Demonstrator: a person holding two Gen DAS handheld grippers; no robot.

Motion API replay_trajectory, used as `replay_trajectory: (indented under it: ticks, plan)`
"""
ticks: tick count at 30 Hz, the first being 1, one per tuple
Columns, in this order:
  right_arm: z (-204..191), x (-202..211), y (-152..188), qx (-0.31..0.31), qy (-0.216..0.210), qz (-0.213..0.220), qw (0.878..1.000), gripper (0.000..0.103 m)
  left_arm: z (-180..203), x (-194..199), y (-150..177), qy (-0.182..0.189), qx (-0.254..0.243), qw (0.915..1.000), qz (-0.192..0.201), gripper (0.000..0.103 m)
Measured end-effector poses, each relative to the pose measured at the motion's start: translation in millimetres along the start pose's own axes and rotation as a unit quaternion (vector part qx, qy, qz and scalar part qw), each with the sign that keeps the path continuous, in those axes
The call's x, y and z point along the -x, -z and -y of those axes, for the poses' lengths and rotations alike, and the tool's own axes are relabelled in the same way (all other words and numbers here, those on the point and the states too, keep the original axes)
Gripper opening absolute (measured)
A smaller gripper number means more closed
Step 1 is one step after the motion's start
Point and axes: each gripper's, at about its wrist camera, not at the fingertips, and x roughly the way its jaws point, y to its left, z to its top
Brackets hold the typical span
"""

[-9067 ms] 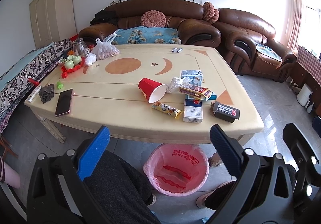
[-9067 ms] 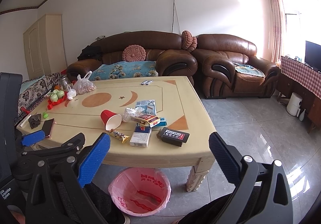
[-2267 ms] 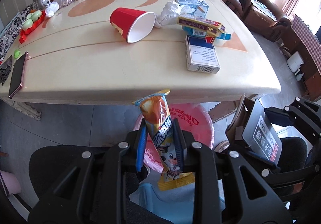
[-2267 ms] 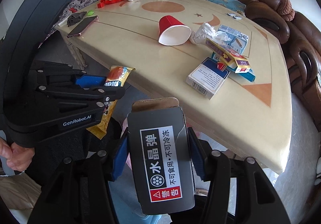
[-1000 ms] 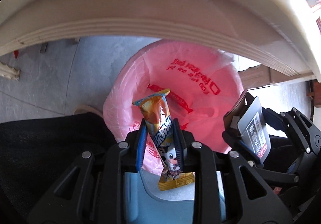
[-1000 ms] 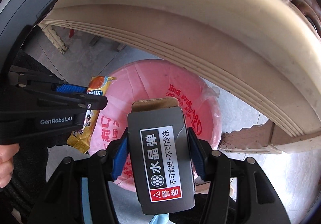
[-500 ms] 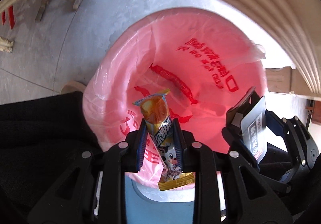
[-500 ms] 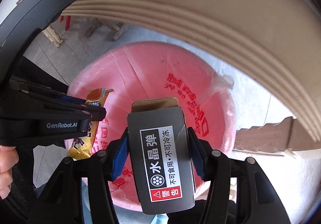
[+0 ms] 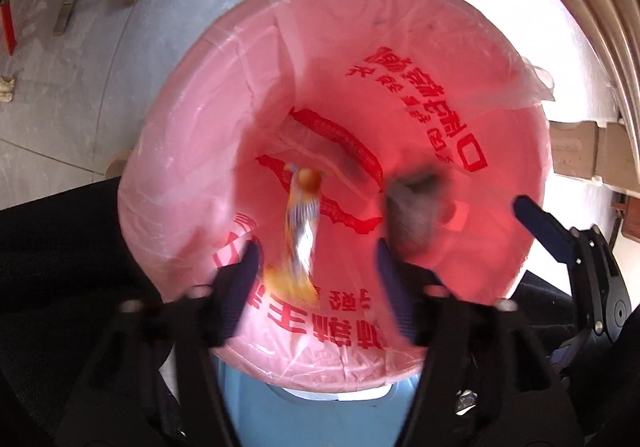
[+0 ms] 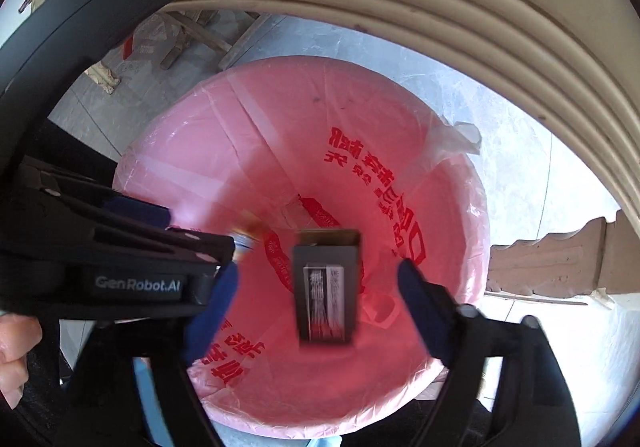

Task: Collect trash
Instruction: 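Open both tools to drop the bar and box into the bin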

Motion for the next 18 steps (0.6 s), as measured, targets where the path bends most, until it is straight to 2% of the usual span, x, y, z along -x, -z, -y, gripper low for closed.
replay_trajectory:
  ticks: [3,7,18]
  plan:
    - [-1,1,-1,-0.001,0.000,0.001,1.000,0.081,0,6,0,-0.008,0.001,0.9998,0.018,0.072]
    - [-3,2,-1,0.006,-0.002,0.003,1.000,0.081,6,9,1,-0.025,-0.009,0.9992,0.031,0.073]
    - [-2,3,0,-0.001,-0.011,0.002,1.000,0.081,7,15,1,-0.037,-0.008,0.9987,0.034,0.074]
